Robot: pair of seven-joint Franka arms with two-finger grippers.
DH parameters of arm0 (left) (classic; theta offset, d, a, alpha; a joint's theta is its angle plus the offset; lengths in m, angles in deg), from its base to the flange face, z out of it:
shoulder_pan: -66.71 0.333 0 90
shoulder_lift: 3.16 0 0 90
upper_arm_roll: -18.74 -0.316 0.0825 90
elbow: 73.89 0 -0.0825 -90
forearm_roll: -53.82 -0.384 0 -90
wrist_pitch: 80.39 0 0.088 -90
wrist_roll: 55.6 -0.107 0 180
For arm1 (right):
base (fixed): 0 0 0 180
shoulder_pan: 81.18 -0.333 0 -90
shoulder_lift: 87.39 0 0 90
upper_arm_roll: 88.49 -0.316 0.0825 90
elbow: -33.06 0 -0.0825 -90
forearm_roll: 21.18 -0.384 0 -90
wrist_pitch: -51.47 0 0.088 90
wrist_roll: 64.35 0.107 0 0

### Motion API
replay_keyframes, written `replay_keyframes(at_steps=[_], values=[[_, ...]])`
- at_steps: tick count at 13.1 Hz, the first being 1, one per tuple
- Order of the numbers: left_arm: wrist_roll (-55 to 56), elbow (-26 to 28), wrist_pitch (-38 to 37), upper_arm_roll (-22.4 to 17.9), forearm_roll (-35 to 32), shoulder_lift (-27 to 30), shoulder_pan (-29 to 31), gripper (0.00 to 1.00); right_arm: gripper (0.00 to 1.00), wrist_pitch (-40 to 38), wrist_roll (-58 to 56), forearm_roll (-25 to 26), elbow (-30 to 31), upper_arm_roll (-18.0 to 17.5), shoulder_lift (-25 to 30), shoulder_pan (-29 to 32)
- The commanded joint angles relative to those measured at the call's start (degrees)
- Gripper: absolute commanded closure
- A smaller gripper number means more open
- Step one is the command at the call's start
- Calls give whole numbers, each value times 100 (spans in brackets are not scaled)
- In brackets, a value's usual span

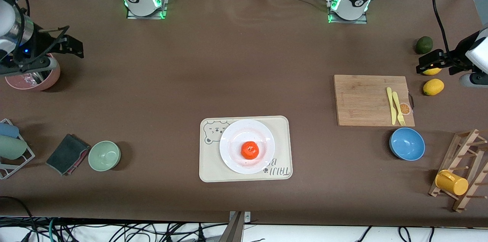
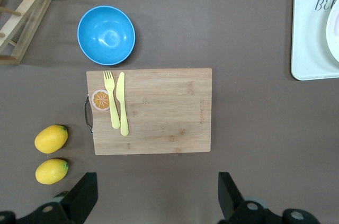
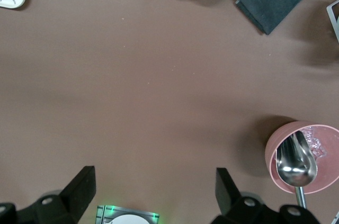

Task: Place orange and plate with both arms

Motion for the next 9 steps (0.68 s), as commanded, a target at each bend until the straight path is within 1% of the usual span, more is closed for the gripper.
replay_keyframes(at_steps=[1, 2, 3, 5, 9], values=[[-110, -72, -33, 0, 35, -7, 21, 0, 0, 421, 113, -81, 236, 57, 306, 157], [-110, -72, -33, 0, 35, -7, 21, 0, 0, 624, 61, -90, 245, 94, 289, 122], [-110, -72, -33, 0, 35, -7, 21, 0, 0, 626, 130, -168, 245, 112, 289, 113], [-110, -72, -33, 0, 35, -7, 21, 0, 0, 373, 733, -667, 245, 147, 315, 113], [-110, -72, -33, 0, 44, -7, 21, 0, 0, 388, 887, -731, 192, 156, 289, 95]])
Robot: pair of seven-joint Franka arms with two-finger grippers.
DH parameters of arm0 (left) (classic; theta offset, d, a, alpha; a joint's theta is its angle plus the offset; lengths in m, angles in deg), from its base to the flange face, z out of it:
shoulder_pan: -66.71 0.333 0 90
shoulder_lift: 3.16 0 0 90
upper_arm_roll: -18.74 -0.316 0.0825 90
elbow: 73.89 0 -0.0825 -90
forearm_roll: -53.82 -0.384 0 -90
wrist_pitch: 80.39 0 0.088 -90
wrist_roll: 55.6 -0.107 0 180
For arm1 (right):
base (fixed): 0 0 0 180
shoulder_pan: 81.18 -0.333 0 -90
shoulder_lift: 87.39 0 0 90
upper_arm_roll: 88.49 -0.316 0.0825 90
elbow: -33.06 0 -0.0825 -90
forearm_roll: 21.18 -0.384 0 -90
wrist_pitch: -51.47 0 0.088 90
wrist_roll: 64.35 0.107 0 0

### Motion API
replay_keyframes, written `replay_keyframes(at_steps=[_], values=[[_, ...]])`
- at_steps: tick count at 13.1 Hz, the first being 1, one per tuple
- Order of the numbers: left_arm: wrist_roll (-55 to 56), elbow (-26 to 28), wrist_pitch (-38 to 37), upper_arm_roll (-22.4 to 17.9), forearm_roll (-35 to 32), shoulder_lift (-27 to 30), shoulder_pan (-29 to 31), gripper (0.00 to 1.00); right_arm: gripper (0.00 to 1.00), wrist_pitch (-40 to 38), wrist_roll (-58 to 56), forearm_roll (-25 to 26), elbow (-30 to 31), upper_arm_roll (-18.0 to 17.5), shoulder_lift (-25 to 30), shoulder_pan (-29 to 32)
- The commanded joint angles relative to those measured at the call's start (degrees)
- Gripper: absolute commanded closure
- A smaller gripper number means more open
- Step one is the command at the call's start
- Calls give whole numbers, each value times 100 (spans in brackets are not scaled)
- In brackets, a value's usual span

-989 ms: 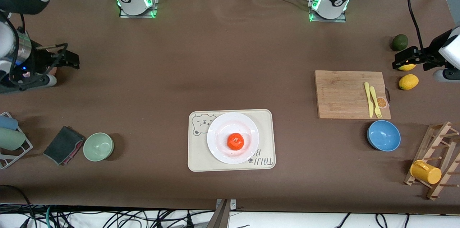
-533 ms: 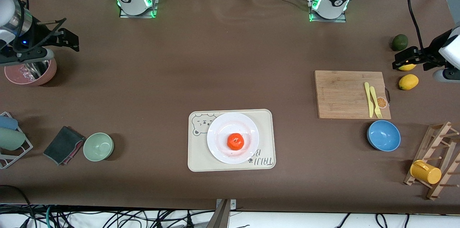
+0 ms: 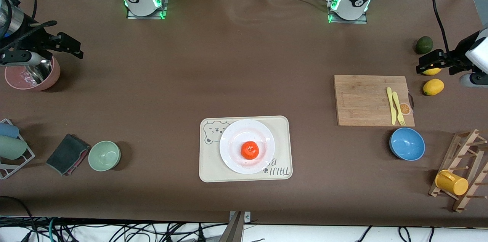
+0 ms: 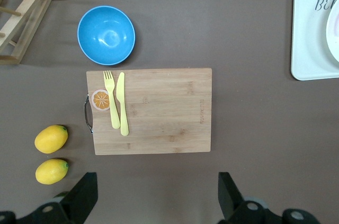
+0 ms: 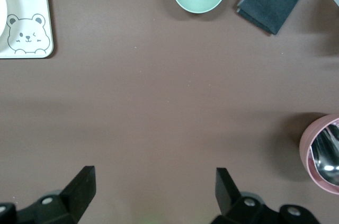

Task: Place orange and plate with both arms

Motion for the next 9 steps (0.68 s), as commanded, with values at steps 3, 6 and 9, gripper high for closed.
replay_keyframes(at_steps=[3, 6, 9], values=[[-110, -72, -33, 0, 52, -7, 21, 0, 0, -11, 93, 118, 14, -17, 99, -13], [-110, -72, -33, 0, 53, -7, 21, 0, 0, -37, 146, 383, 5, -17, 108, -207], [-110, -72, -33, 0, 53, -7, 21, 0, 0, -37, 137, 331, 5, 71, 81, -207]])
